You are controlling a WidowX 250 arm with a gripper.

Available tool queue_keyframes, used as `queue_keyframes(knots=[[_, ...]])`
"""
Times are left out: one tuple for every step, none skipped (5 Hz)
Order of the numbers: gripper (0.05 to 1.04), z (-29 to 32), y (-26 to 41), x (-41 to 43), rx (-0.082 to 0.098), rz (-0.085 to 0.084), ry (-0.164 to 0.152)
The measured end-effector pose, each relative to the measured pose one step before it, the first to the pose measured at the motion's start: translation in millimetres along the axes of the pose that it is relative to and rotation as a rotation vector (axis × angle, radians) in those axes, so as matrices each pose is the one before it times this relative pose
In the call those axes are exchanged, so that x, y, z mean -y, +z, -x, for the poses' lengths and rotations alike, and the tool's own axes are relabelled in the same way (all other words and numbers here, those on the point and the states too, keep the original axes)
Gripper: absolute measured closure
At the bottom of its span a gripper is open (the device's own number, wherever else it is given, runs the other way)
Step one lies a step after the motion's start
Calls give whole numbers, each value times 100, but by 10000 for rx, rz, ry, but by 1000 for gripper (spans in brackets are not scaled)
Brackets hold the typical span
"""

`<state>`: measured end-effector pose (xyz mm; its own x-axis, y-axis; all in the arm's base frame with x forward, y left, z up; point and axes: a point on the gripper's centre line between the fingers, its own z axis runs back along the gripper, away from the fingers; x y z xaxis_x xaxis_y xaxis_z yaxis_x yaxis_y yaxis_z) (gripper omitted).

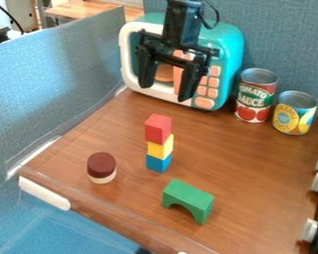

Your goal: Take the red cube from the arch and put it on top of the yellow cube

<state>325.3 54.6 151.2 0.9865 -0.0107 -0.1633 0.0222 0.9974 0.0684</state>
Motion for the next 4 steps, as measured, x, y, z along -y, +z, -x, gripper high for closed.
queue_keyframes(knots=[[83,968,-952,2372,-44,-168,-412],[83,321,-1397,2883,45,-109,-264],[83,-234,-817,1966,203,5,-45],[83,-605,-470,504,165,3,83]])
